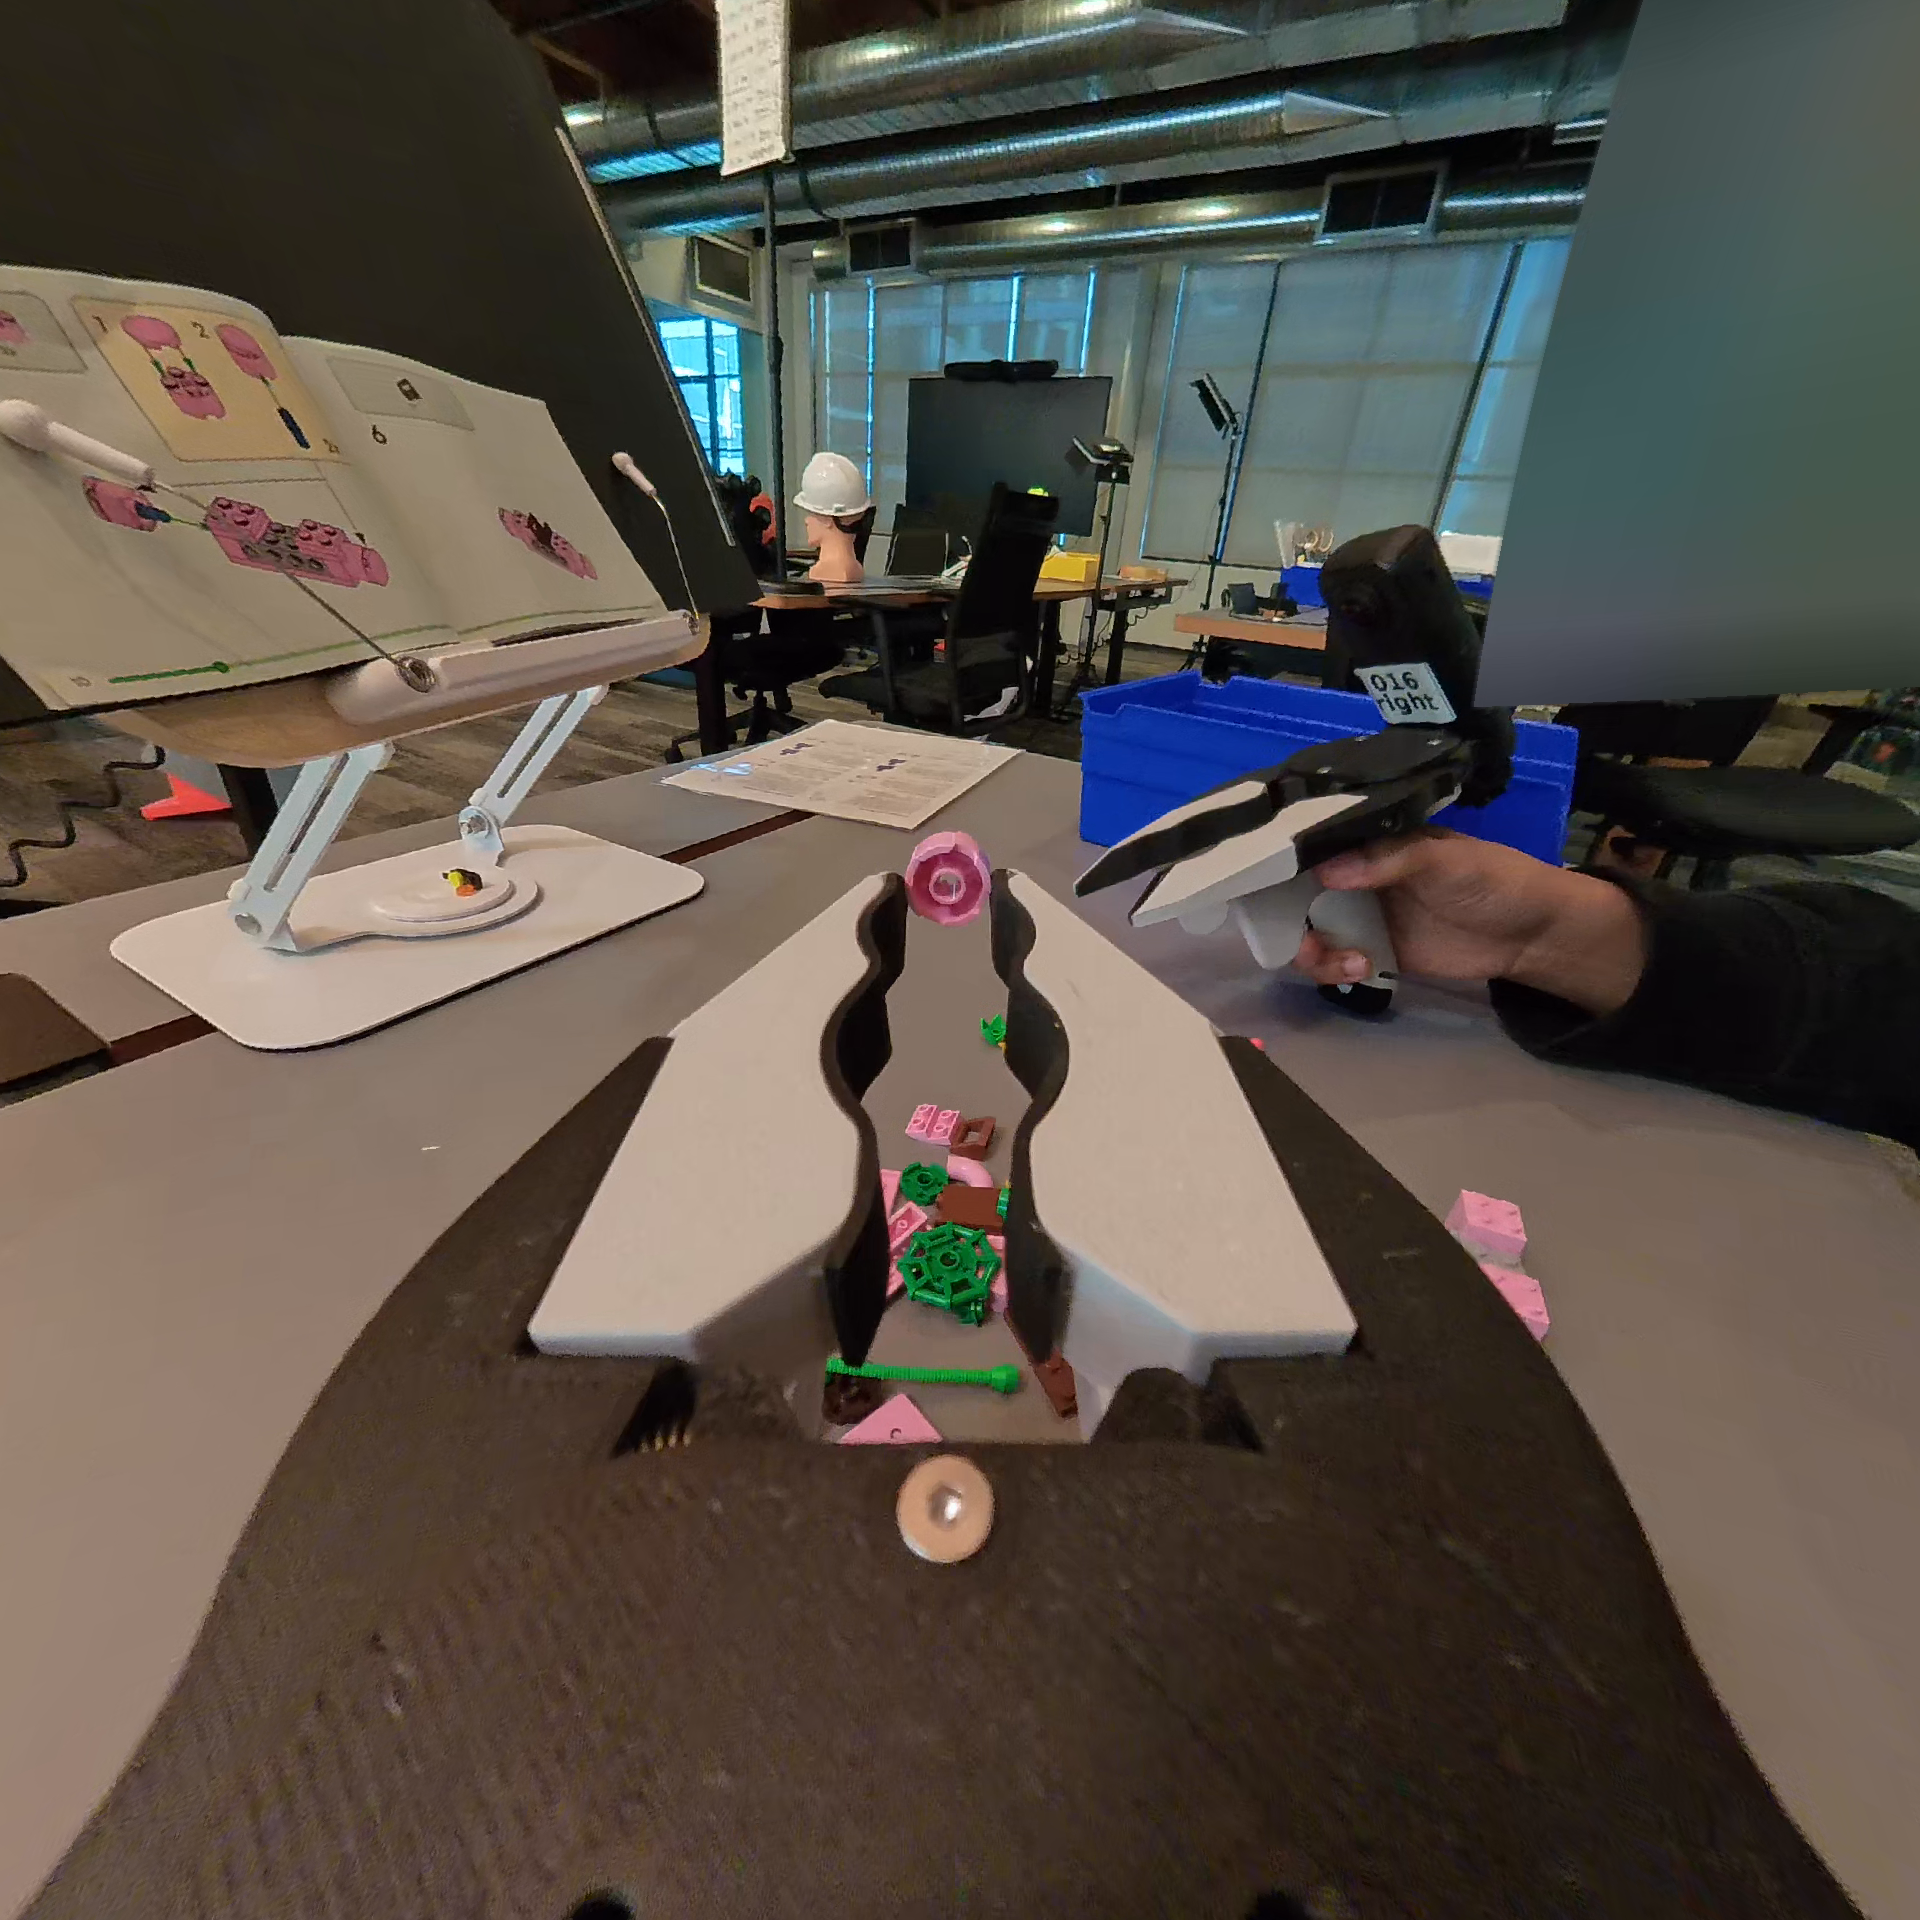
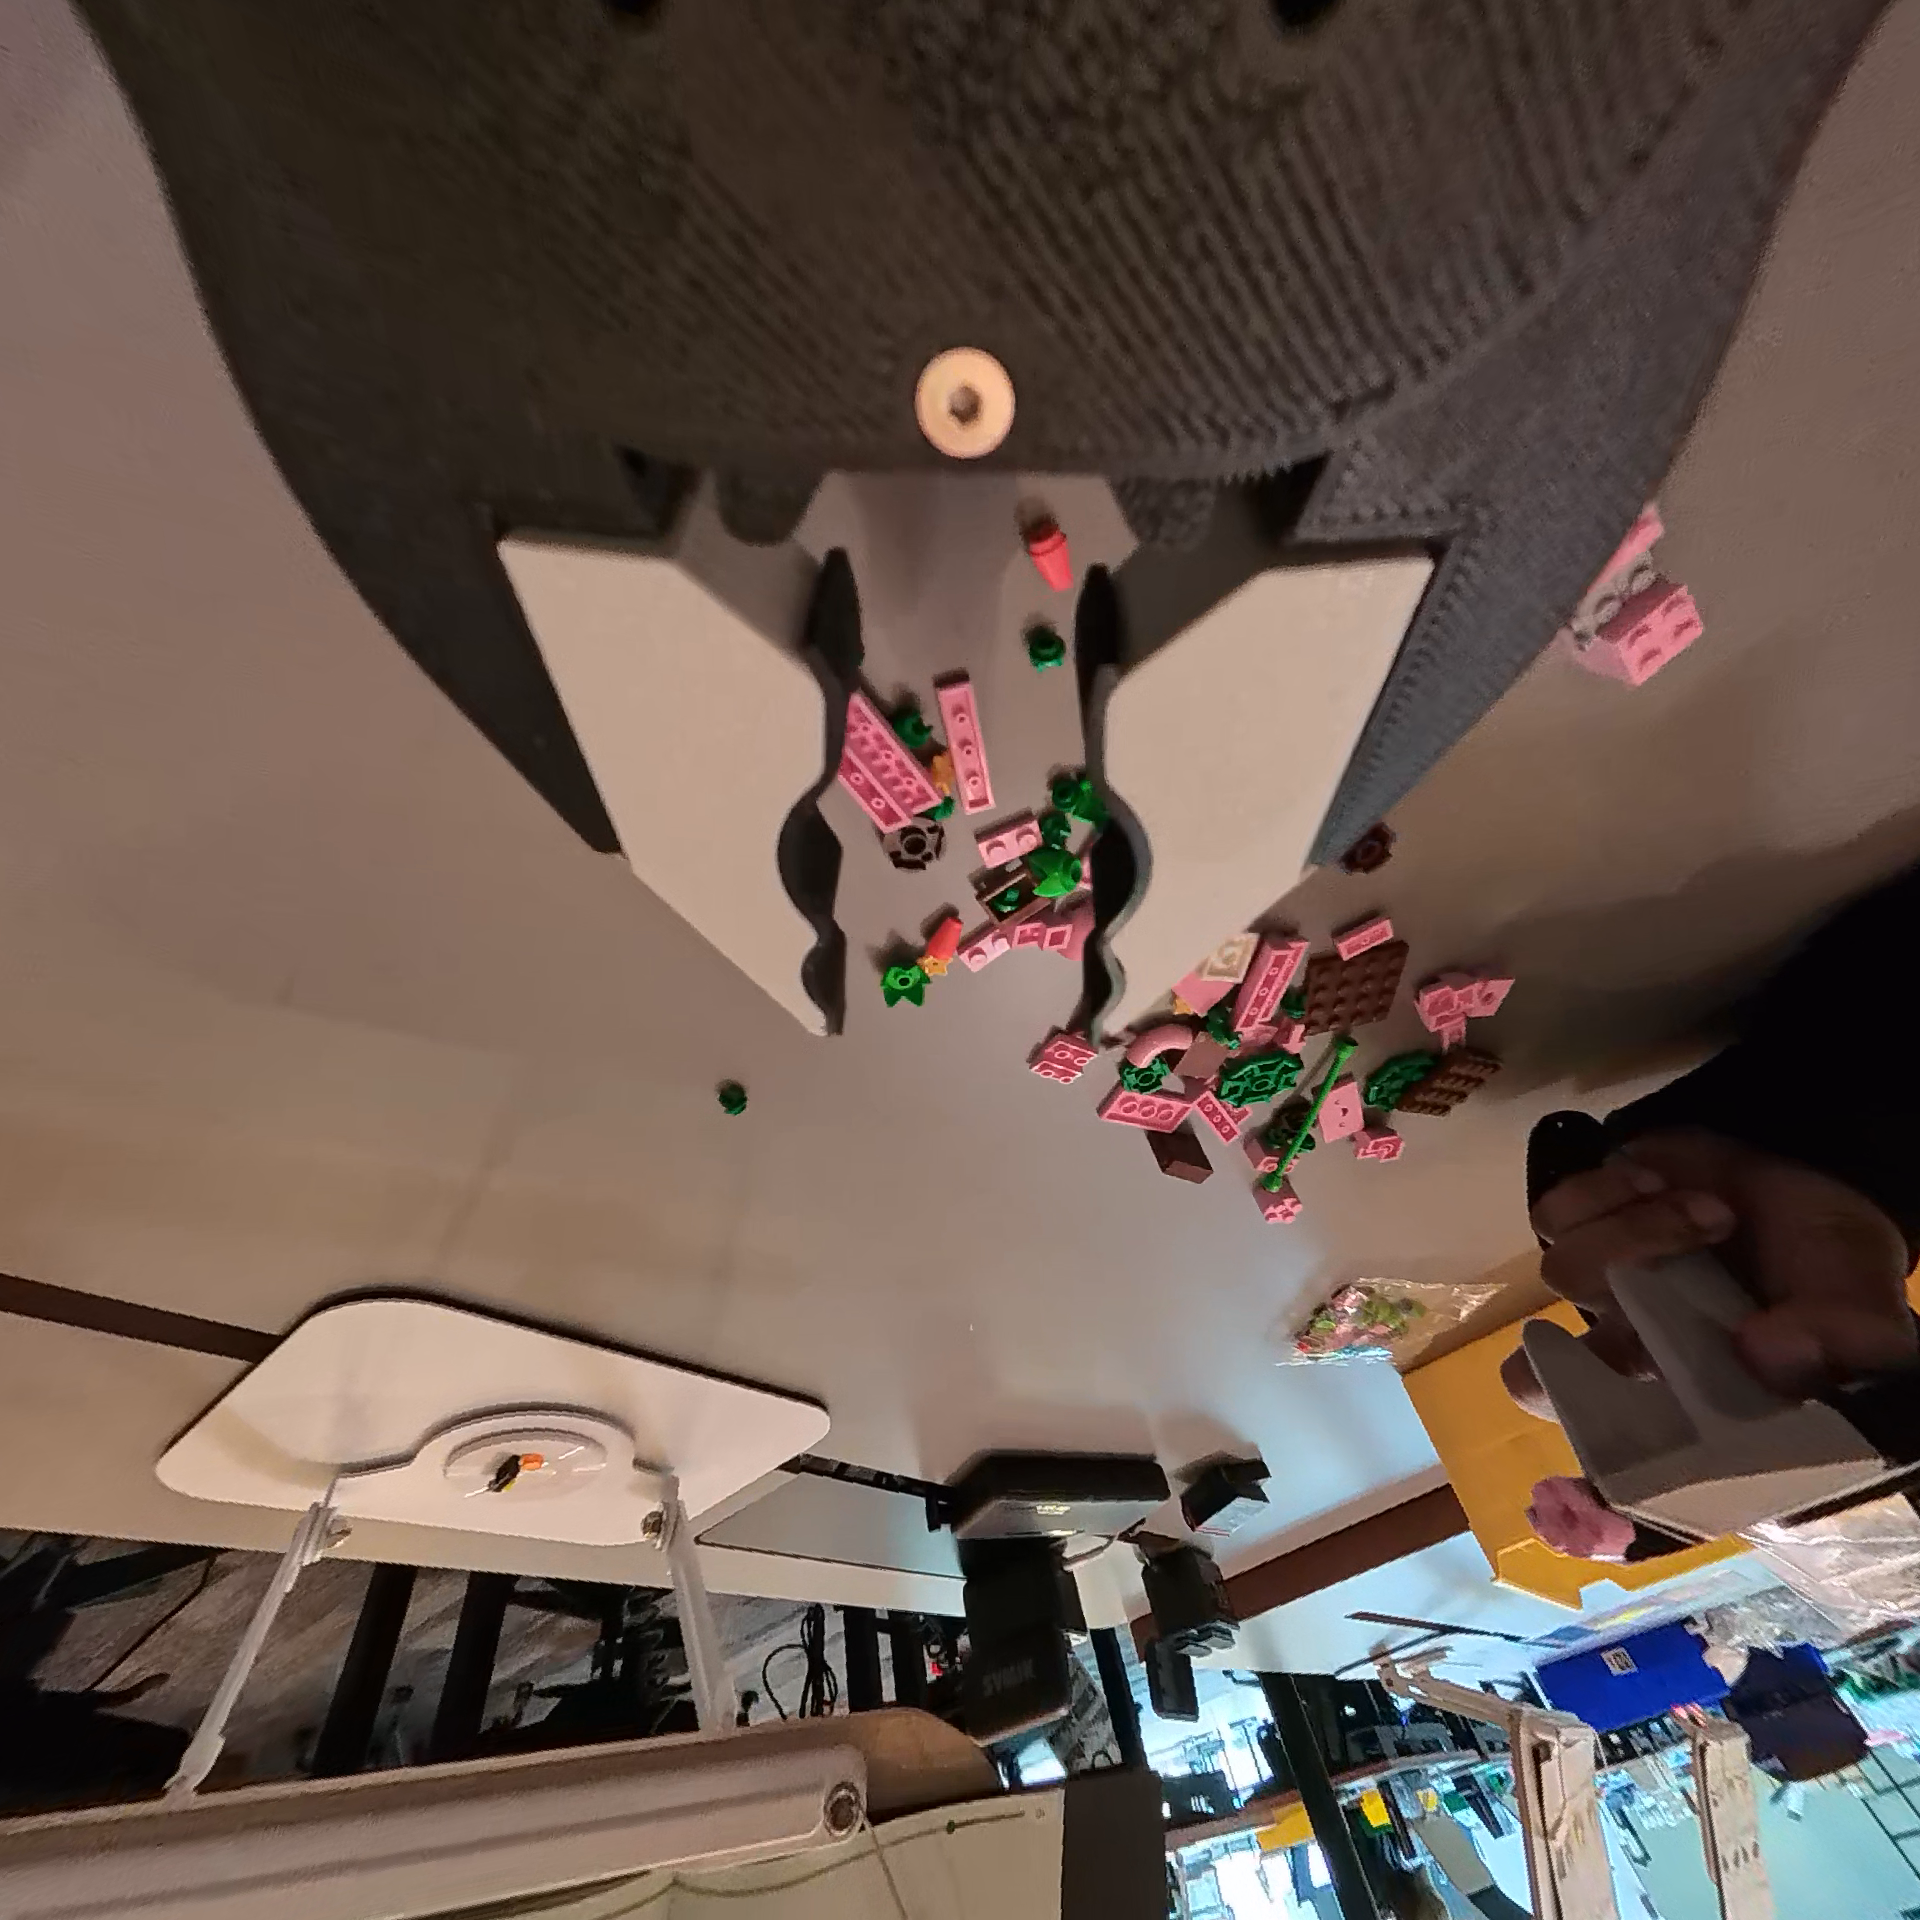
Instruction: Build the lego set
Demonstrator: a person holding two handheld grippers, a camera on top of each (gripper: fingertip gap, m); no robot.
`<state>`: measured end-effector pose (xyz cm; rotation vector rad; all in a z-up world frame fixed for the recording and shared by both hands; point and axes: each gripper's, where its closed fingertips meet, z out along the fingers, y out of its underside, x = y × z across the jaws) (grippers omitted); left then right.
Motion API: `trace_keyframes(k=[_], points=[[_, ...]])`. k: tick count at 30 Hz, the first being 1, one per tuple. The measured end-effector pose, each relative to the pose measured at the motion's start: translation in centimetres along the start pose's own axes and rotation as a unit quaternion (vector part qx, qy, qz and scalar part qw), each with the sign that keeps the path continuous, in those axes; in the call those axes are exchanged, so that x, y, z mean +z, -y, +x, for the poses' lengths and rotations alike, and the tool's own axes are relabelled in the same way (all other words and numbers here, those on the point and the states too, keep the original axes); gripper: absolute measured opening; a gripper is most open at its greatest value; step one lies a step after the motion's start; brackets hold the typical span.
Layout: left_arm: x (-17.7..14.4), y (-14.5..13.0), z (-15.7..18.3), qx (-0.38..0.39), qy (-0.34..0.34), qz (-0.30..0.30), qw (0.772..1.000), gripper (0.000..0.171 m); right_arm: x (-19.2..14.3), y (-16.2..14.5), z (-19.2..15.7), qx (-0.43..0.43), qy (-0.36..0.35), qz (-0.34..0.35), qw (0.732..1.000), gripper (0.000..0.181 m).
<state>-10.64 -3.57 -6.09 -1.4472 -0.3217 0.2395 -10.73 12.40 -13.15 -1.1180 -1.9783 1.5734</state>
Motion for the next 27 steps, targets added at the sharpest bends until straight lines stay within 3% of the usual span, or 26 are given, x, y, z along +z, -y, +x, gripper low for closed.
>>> trace_keyframes(k=[12,22,27], points=[[0.2,-0.1,0.5,-0.045,-0.03,0.007,0.998,0.014,0.5,-0.6,-0.9,-0.026,0.002,-0.021,0.999,0.043],[-0.6,1.1,-0.5,-0.123,-0.045,0.052,0.99,0.014,-0.8,1.4,-0.3,-0.02,-0.01,0.024,0.999,0.038],[-0.8,1.2,-1.0,-0.154,-0.051,0.062,0.985,0.014,-2.6,2.8,2.7,-0.058,-0.091,0.044,0.993,0.028]])
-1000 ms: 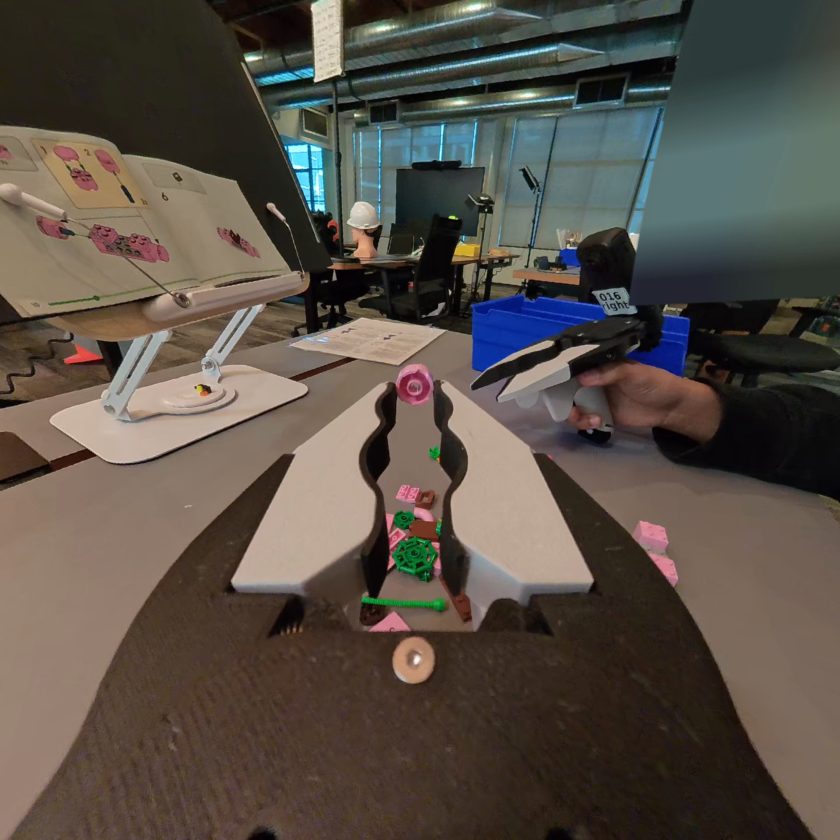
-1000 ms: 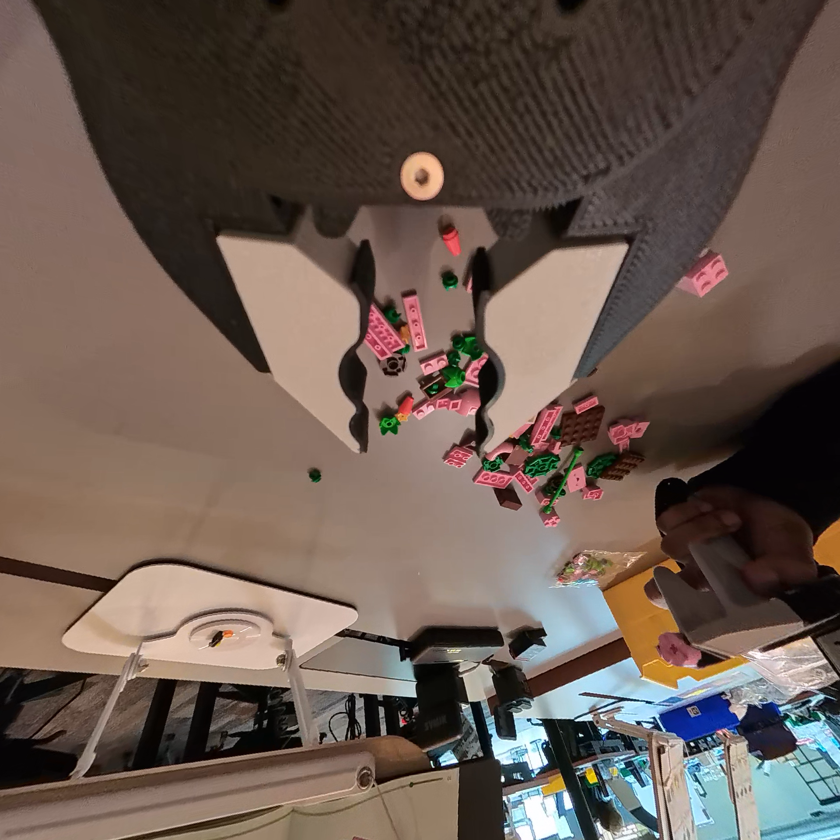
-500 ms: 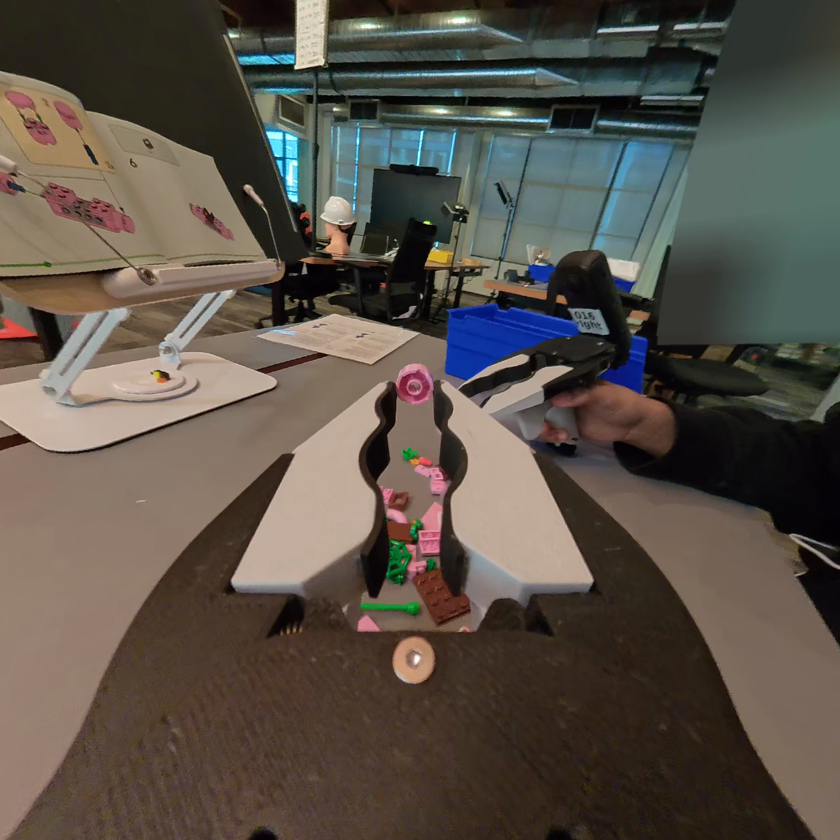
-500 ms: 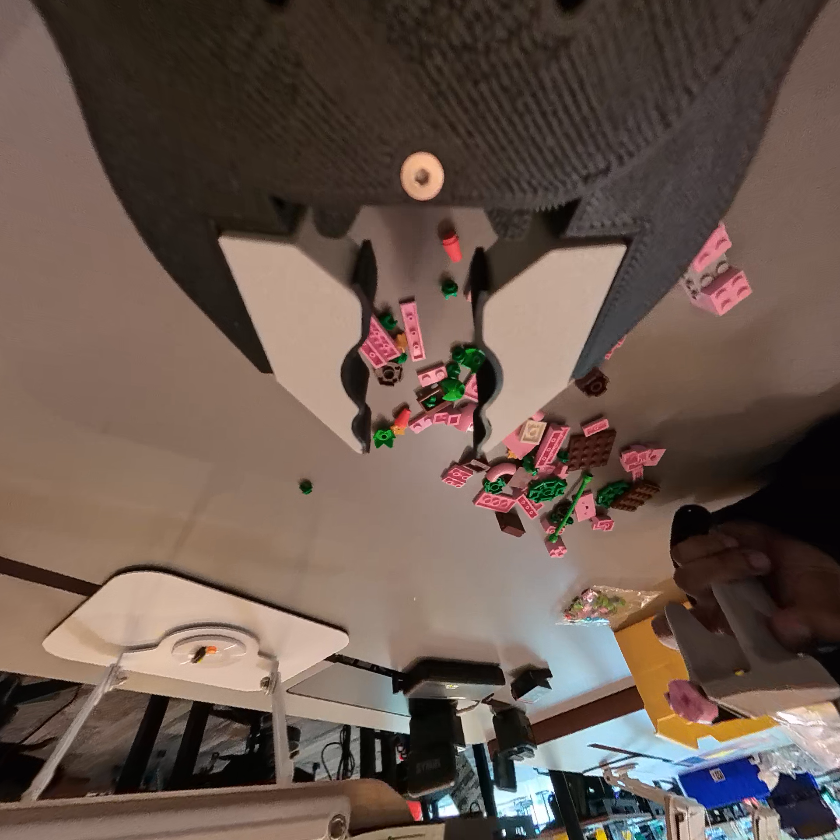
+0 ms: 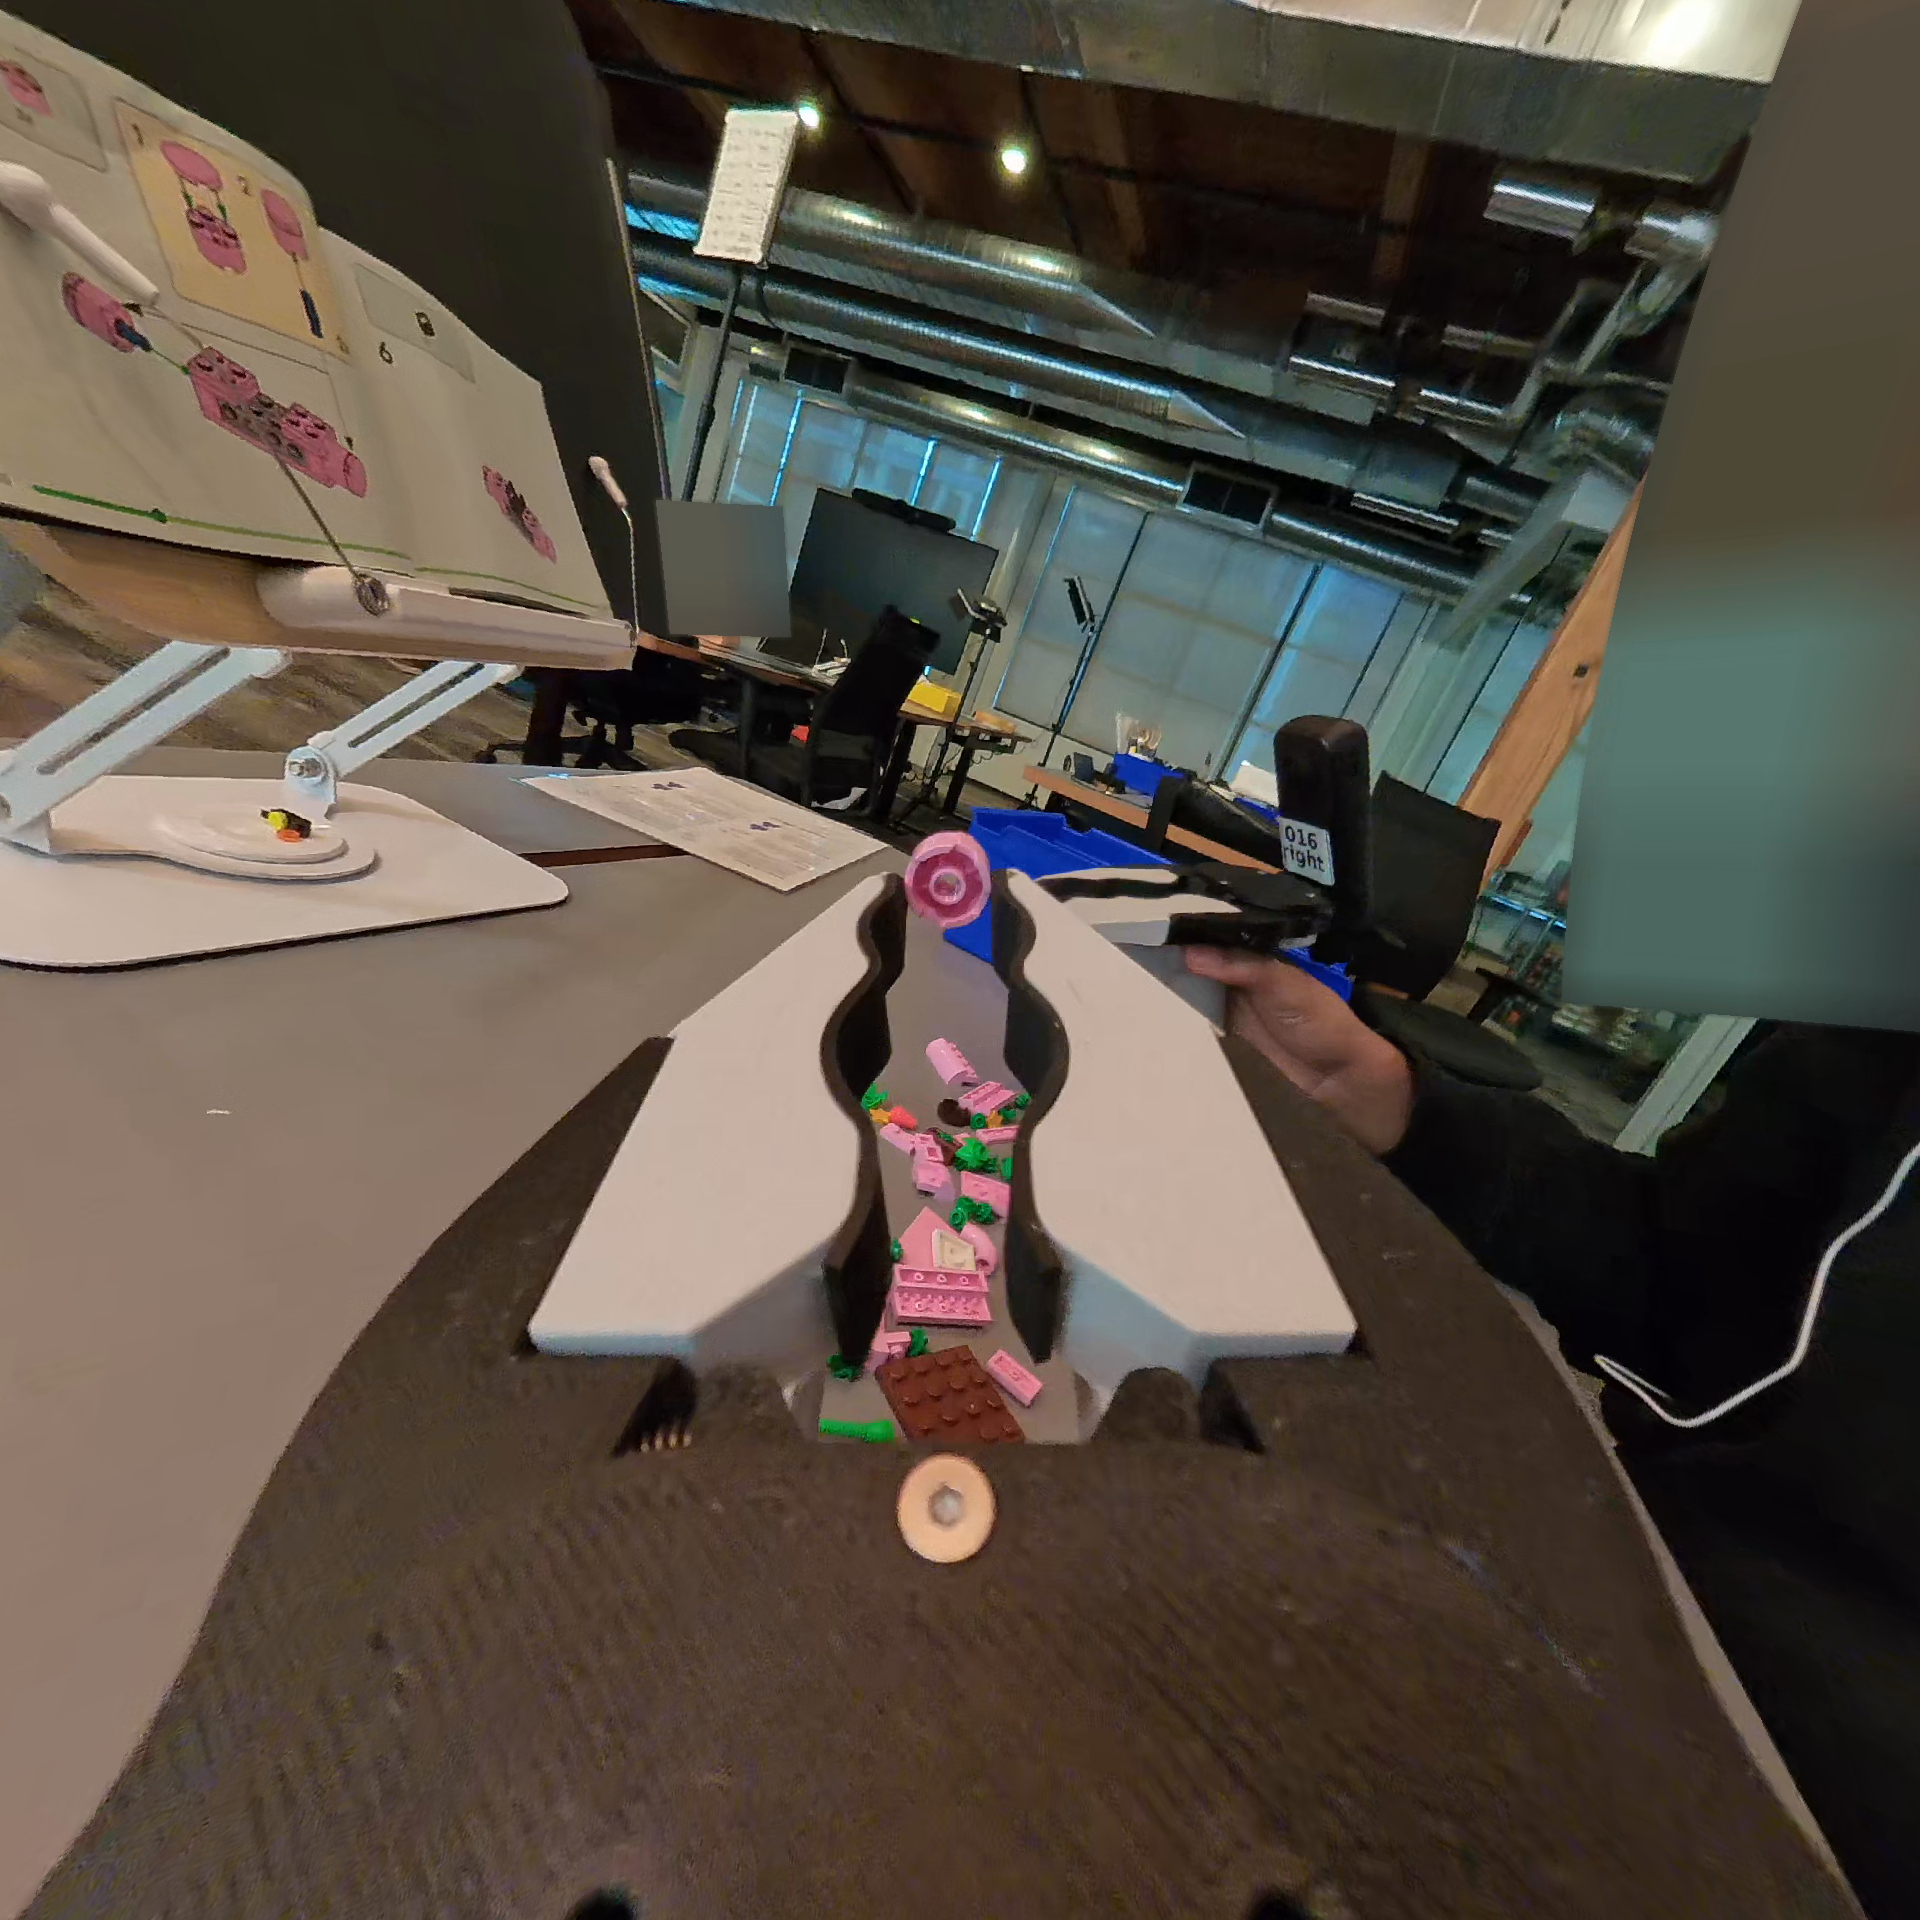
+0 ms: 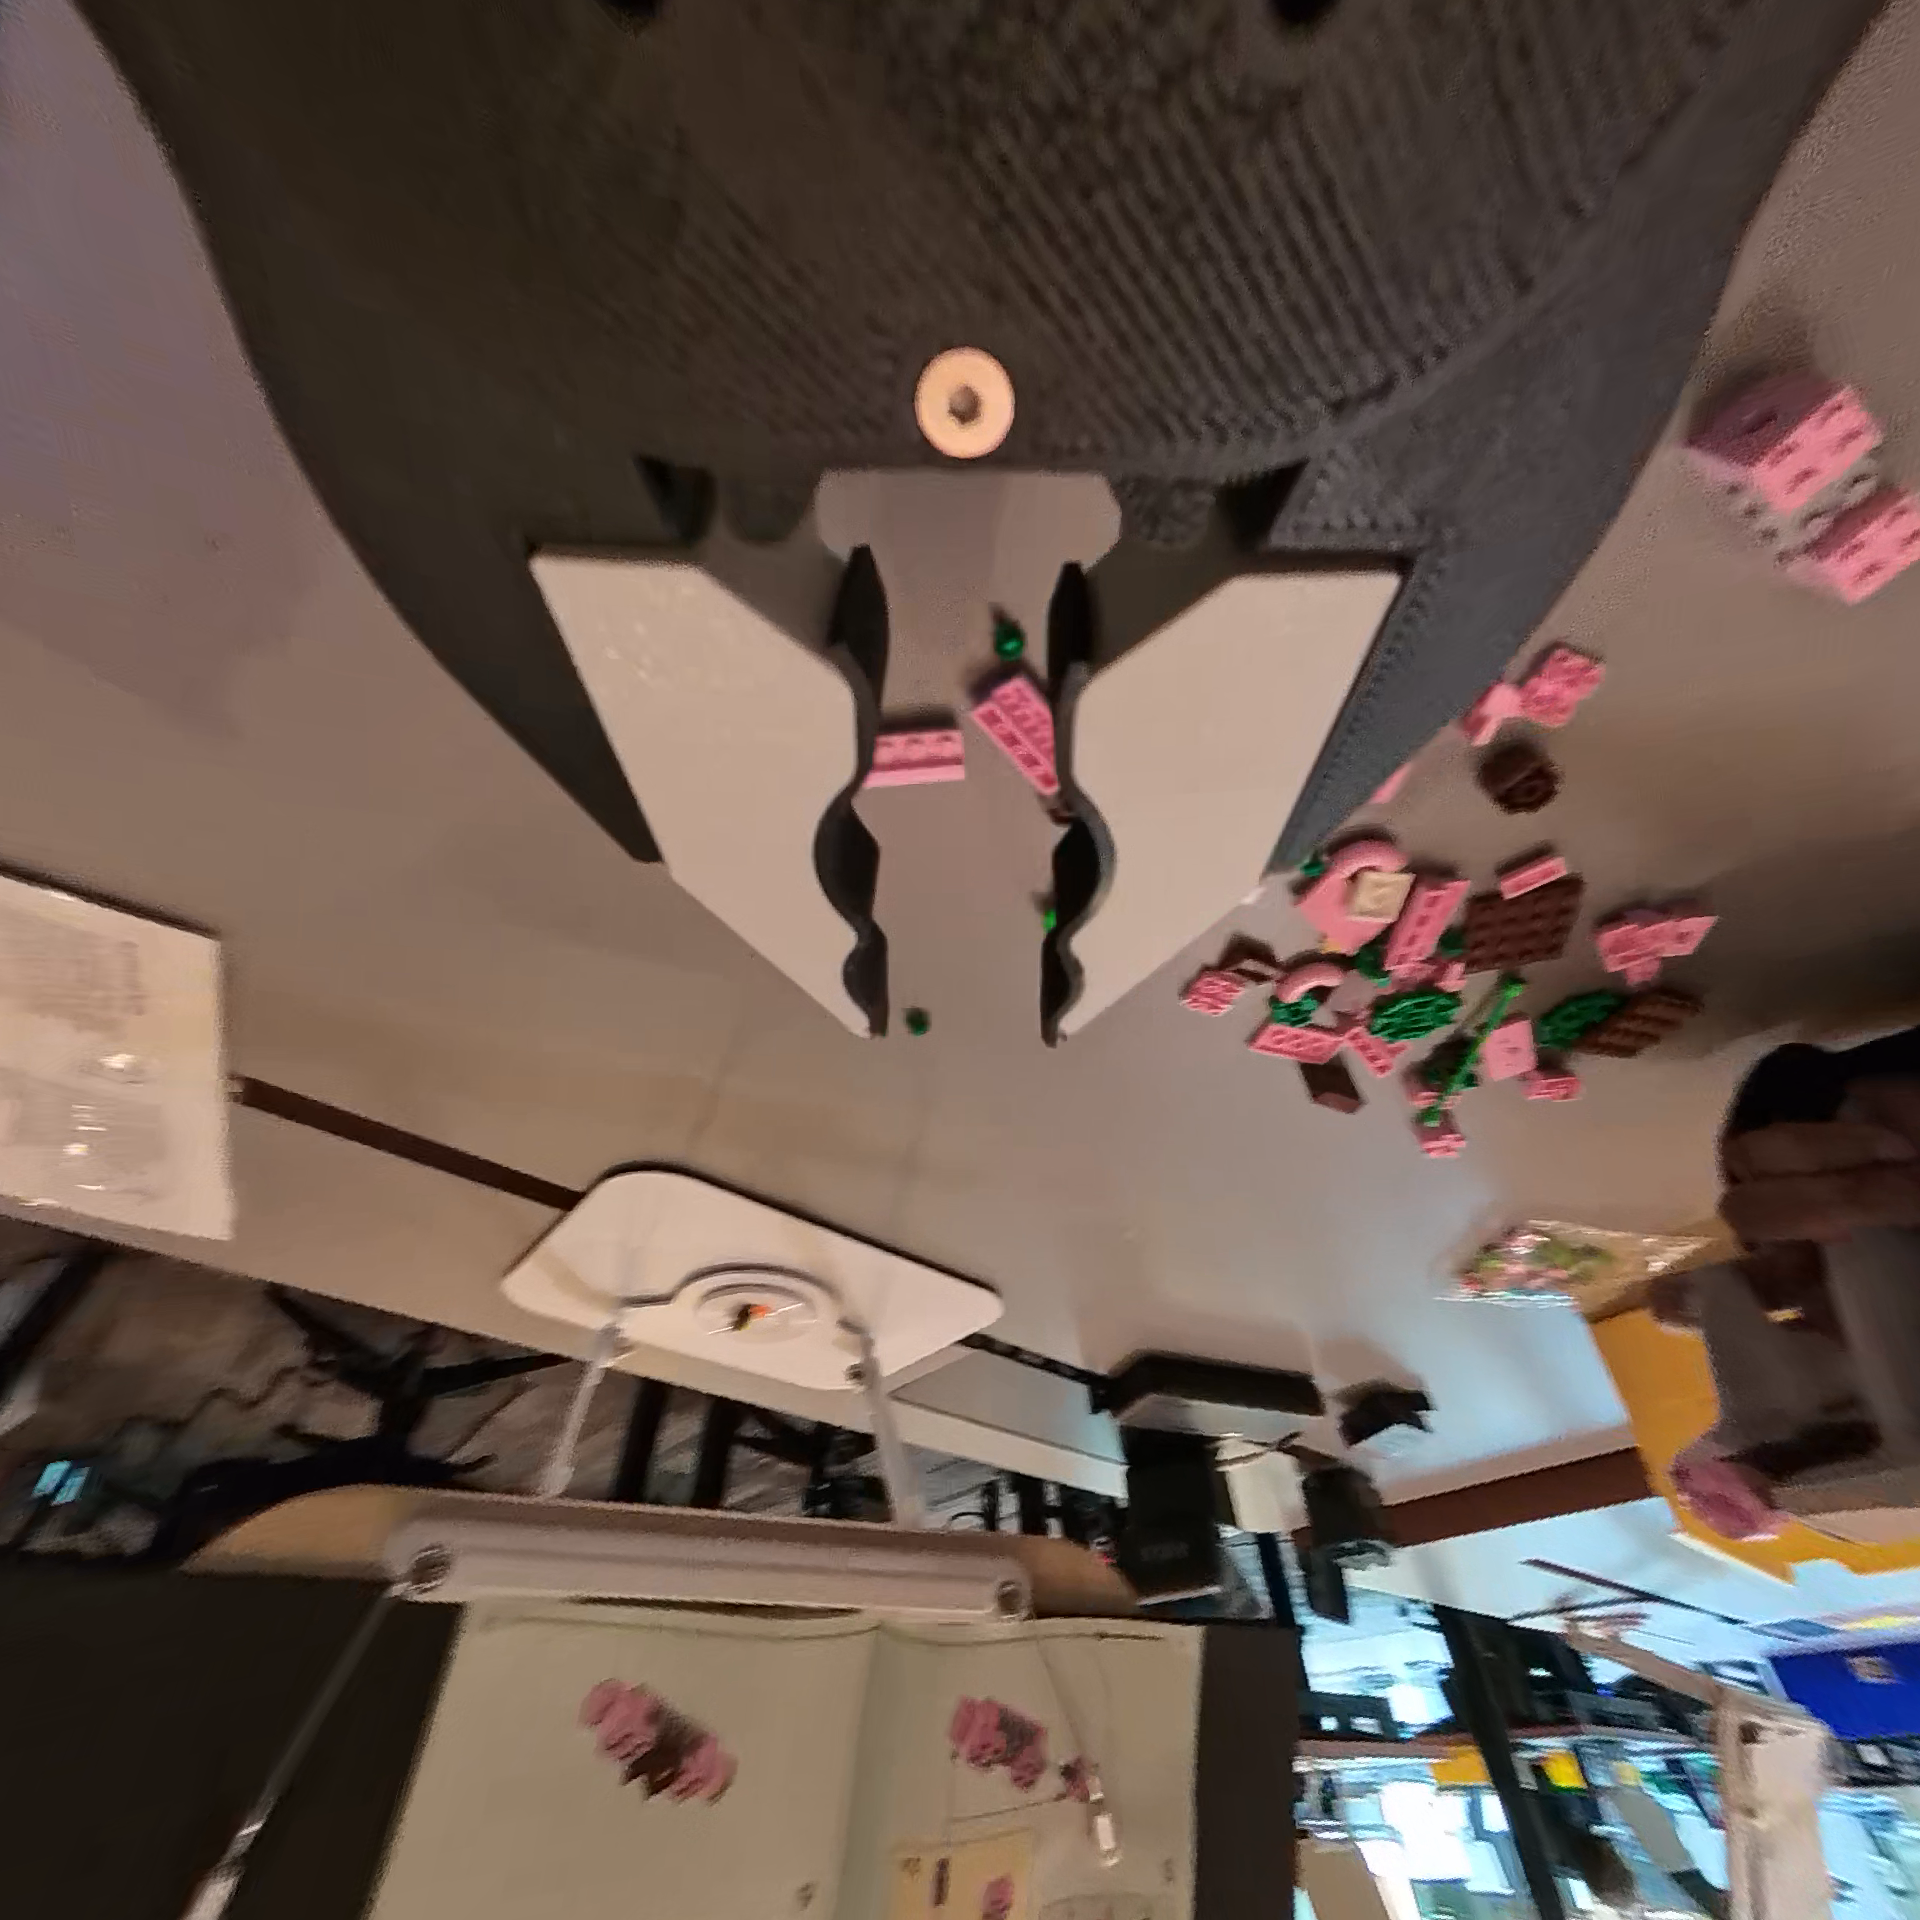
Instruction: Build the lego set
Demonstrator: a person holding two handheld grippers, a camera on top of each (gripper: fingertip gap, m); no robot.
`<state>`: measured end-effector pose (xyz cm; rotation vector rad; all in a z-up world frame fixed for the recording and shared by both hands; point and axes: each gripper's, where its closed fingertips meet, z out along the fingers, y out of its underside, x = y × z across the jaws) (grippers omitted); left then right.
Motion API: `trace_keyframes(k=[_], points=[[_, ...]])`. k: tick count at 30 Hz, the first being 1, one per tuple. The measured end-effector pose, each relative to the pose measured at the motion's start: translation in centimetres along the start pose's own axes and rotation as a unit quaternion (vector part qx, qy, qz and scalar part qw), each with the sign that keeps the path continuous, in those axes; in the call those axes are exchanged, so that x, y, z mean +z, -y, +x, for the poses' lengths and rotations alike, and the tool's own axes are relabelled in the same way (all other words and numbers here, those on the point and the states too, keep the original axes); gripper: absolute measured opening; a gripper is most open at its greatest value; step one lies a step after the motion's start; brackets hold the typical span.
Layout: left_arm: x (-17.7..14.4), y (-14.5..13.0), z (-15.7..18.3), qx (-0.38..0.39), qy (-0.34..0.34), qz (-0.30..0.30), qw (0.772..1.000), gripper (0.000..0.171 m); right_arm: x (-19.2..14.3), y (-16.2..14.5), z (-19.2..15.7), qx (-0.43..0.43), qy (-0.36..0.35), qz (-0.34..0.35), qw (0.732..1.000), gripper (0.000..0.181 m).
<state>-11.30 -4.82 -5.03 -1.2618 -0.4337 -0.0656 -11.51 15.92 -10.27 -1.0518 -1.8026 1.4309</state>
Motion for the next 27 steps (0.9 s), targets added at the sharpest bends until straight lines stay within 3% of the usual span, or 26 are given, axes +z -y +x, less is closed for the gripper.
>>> trace_keyframes(k=[5,16,27], points=[[0.3,-0.4,0.3,0.026,0.003,-0.018,0.999,0.014,0.0,-0.3,0.2,0.038,0.011,-0.001,0.999,0.027],[0.5,-1.1,0.2,0.042,0.009,-0.035,0.998,0.014,-0.2,-0.1,0.7,0.035,0.004,0.0,0.999,0.029],[-0.6,1.5,0.5,0.05,0.012,0.006,0.999,0.014,0.7,-1.4,-0.5,0.054,0.038,-0.028,0.997,0.038]])
